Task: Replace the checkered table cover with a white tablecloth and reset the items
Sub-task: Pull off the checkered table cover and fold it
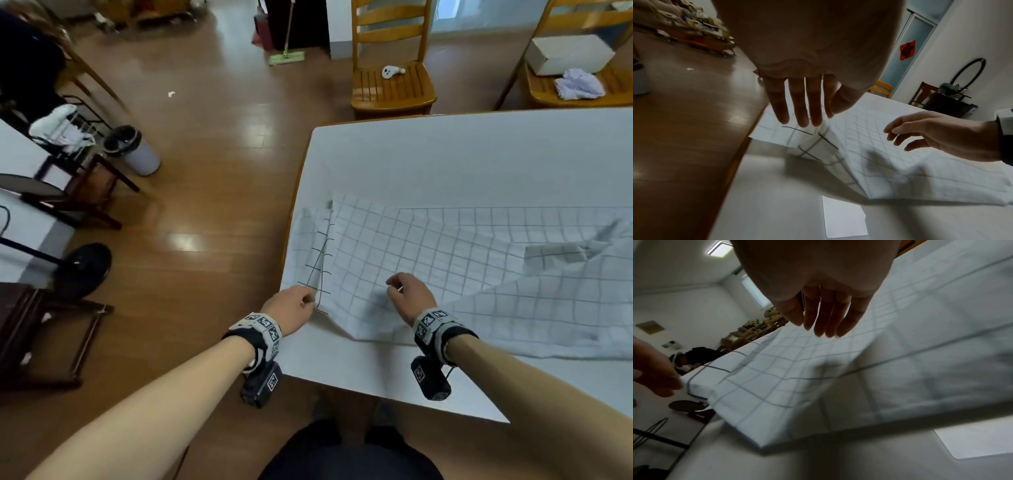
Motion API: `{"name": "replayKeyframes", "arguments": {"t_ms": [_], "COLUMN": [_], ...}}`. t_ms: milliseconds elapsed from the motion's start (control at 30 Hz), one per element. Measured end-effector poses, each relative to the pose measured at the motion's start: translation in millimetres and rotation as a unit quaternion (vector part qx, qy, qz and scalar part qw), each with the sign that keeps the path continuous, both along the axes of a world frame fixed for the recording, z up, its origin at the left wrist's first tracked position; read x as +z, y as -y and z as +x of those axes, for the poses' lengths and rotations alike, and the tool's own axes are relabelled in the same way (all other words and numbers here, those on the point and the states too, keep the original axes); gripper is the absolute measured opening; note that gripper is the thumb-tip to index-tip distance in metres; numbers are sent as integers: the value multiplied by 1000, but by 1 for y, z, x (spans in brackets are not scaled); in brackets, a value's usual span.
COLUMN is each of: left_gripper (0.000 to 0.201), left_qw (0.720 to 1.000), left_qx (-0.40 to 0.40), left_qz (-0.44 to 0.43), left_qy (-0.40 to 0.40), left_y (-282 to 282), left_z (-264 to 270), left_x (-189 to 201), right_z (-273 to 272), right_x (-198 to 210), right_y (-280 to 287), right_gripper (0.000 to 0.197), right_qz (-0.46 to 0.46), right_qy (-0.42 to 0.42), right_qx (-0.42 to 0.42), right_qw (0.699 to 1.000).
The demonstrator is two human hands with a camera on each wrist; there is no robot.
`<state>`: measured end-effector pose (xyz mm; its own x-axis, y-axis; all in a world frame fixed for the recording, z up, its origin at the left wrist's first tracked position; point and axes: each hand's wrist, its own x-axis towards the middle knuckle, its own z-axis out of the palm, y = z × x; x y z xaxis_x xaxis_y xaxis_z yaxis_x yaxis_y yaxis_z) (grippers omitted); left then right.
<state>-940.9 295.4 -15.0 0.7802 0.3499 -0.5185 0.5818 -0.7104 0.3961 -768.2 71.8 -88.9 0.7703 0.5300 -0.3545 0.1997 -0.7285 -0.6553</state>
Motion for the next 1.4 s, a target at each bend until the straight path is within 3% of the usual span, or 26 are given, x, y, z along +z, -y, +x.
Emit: {"name": "replayKeyframes", "arguments": {"t_ms": [133, 300, 367, 500, 600, 767, 967, 1100, 1200, 1267, 1400], "left_gripper": [22, 28, 29, 28, 28, 32, 39, 71, 105, 117, 108], "left_qw": [1000, 997, 992, 970, 946, 918, 936, 935, 914, 916, 935], "left_qx": [8, -63, -117, -239, -318, -389, -323, -246, -241, -253, -215], "left_qz": [-3, -26, -36, -48, -57, -72, -89, -156, -265, -267, -253], "left_qy": [-19, -22, -19, -4, -1, 18, 110, 200, 190, 164, 126], "left_y": [-49, -110, -135, -179, -194, -196, -179, -167, -148, -134, -127], "left_z": [-6, 10, 22, 42, 41, 51, 62, 62, 64, 69, 81], "left_x": [-7, -35, -49, -62, -52, -28, 8, 34, 51, 57, 58], "right_z": [-14, -30, -37, -65, -96, -150, -223, -266, -286, -296, -308], "right_x": [7, -2, -3, 10, 43, 99, 114, 105, 91, 80, 61], "right_y": [-63, -127, -146, -169, -167, -152, -145, -145, -152, -161, -182], "right_gripper": [21, 52, 38, 25, 12, 13, 14, 17, 16, 13, 9], "right_qz": [-6, -20, -56, -78, -64, -53, 12, 30, 34, 41, 24], "right_qy": [-38, -98, -97, -36, 34, 126, 138, 113, 103, 96, 70], "right_qx": [9, -51, -75, -193, -320, -438, -518, -560, -571, -588, -589], "right_qw": [999, 994, 991, 978, 945, 888, 844, 820, 814, 802, 805]}}
